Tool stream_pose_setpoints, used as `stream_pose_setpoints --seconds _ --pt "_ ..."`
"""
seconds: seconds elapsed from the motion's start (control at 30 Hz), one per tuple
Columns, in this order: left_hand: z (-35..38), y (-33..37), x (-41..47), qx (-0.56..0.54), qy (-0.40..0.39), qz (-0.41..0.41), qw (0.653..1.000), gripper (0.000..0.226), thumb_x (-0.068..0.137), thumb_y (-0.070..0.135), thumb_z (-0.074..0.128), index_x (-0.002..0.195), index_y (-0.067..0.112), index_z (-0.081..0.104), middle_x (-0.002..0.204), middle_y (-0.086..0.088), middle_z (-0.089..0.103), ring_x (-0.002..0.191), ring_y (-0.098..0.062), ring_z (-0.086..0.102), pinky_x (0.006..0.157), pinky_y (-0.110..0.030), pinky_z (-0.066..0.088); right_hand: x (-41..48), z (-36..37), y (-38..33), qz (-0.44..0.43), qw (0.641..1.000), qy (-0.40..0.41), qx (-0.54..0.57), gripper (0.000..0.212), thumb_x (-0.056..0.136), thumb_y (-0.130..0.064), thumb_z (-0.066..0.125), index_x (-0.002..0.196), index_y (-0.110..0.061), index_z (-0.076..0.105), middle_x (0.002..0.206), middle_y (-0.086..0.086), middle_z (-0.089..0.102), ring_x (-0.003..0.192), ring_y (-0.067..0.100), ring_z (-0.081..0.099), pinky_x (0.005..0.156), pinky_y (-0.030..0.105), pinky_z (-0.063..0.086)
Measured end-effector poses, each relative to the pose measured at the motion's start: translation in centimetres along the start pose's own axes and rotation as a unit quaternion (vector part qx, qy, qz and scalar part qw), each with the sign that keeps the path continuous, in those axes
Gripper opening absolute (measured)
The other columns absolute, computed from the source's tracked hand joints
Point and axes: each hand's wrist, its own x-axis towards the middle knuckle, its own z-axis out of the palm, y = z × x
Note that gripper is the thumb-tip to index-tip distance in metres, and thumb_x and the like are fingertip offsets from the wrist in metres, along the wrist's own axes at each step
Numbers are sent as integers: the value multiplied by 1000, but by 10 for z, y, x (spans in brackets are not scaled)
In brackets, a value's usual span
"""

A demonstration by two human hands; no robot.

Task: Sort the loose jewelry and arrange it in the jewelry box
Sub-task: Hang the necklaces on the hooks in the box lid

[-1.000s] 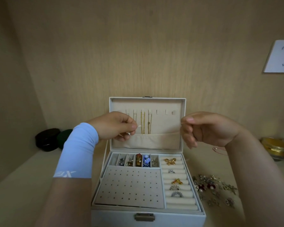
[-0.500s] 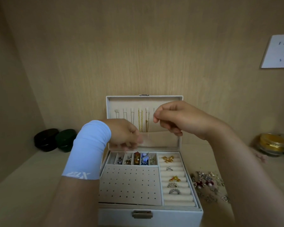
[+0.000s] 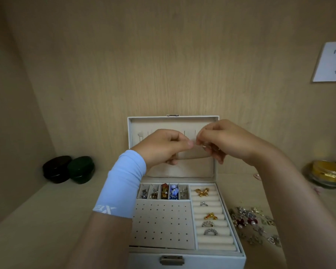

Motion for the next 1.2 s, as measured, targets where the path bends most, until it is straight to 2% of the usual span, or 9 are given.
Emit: stream_pose_setpoints --seconds 0.13,0.23,0.37,0.47,0.53,0.67,0.87,1.1,1.2 --pt "-5 -10 6 63 74 26 995 8 90 23 69 86 17 73 63 8 55 58 -9 51 68 -29 51 -1 -7 10 38 998 -29 -36 19 92 -17 62 85 -6 75 61 4 59 50 16 48 53 31 46" --pt "-9 -19 11 91 131 40 986 9 88 27 71 82 21 72 62 10 50 58 -5 48 65 -24 44 0 -6 12 24 999 10 -35 18 94 -14 63 85 -10 77 54 -3 57 48 12 48 53 24 46" --pt "-9 -26 15 108 197 41 974 16 84 35 75 77 22 70 65 11 53 62 -5 50 62 -21 39 19 9 19 -4 986 166 -14 15 91 -21 70 81 -13 77 53 -14 61 46 3 52 54 23 46" --pt "-3 -27 19 124 264 33 956 20 85 39 73 76 22 69 71 11 57 66 -5 53 59 -21 37 34 26 23 -39 951 299 -66 11 86 -26 75 78 -19 77 67 -15 67 63 -4 60 61 12 42" --pt "1 -26 21 116 290 19 950 21 87 39 70 76 21 68 74 11 61 68 -5 56 59 -19 39 40 37 22 -60 931 349 -89 7 86 -25 75 80 -21 77 70 -16 65 67 -5 59 59 3 39" --pt "9 -27 25 99 307 -10 946 25 89 36 67 76 15 68 75 11 64 66 -1 54 54 -14 34 49 49 22 -57 908 399 -111 7 85 -23 75 81 -18 76 71 -10 68 68 2 62 56 4 39" --pt "9 -31 29 110 284 -42 951 33 89 34 65 69 9 62 63 -1 57 57 -19 51 50 -20 33 52 48 22 -35 913 387 -121 7 83 -21 76 78 -15 74 71 -10 66 68 3 60 57 7 39" --pt "2 -32 25 130 208 -74 967 35 91 35 63 69 9 64 56 1 55 52 -21 57 62 -26 50 47 44 23 22 930 333 -151 9 81 -21 75 72 -19 74 78 -6 71 76 11 67 66 25 52" --pt "1 -28 20 96 124 -98 983 32 93 33 61 73 8 67 58 -2 58 47 -21 58 66 -36 62 41 47 20 62 952 256 -153 19 84 -26 72 70 -13 74 73 2 73 63 16 67 62 31 59"
